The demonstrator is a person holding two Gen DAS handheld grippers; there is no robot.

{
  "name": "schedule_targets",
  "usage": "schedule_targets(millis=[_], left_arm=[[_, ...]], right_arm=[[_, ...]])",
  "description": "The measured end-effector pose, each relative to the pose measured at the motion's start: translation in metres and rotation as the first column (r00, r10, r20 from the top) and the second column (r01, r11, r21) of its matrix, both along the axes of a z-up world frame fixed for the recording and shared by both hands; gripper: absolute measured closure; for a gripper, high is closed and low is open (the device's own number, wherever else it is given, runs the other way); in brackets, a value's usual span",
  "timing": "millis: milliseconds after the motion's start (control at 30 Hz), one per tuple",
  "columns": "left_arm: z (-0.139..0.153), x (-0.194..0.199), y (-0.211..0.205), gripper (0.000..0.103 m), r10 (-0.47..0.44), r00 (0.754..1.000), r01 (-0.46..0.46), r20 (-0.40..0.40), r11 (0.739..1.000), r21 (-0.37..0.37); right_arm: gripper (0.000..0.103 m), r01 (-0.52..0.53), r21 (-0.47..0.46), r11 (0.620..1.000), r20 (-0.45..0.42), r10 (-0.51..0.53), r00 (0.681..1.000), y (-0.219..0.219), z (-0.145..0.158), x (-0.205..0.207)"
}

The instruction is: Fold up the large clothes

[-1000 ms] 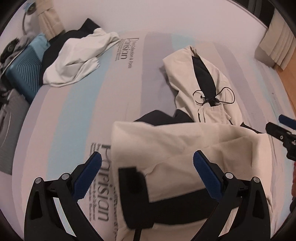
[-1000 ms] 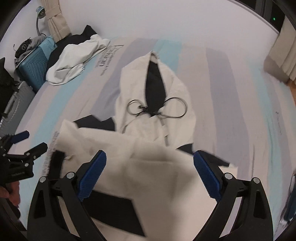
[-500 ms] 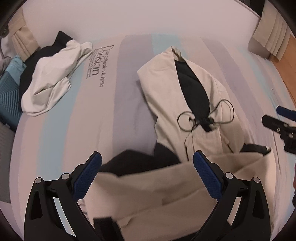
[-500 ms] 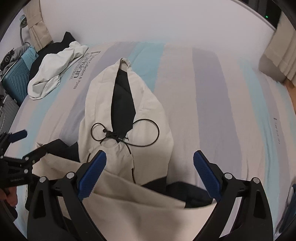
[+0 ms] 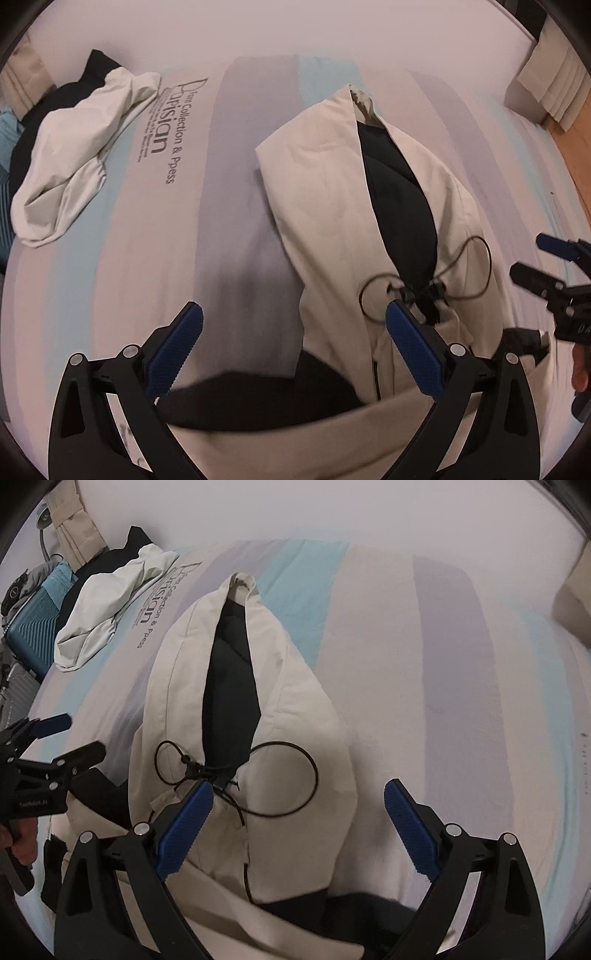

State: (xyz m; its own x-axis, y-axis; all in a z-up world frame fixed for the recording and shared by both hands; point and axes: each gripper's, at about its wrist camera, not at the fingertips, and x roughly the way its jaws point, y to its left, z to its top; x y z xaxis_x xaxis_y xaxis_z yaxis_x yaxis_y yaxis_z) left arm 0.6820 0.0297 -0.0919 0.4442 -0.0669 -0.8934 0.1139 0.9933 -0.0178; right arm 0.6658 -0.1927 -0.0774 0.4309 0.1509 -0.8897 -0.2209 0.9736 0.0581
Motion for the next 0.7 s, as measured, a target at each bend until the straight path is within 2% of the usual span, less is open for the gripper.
schedule_targets(millis=[167,467,633,700], left_arm=[[-0.009,0.024,-0.002,0.006,-0.008,1.0,0.008,0.001,1.0,-0.001],[-0.023,0.067,-0.009,0.007,-0.022,1.0,0.021,-0.016,0.999,-0.046],[-0.041,0.096,-0.006,0.007,0.016,0.998,-0.022,-0.061,0.994,-0.107],[-0.046,0.107,-0.007,0.007,0.024,0.997,-0.031,-0.068,0.994,-0.109]], right_arm=[[0.019,-0.029,-0.018,0.999,-0.015,0.029,0.999,0.001,-0.014,0.017],[0.019,-0.048,0.004,0.999,-0.013,0.048,0.999,0.002,-0.019,0.061],[0.019,-0.064,0.054,0.997,-0.028,0.065,0.997,0.005,-0.02,0.093],[0.019,-0.073,0.062,0.995,-0.042,0.076,0.996,0.009,-0.025,0.106]])
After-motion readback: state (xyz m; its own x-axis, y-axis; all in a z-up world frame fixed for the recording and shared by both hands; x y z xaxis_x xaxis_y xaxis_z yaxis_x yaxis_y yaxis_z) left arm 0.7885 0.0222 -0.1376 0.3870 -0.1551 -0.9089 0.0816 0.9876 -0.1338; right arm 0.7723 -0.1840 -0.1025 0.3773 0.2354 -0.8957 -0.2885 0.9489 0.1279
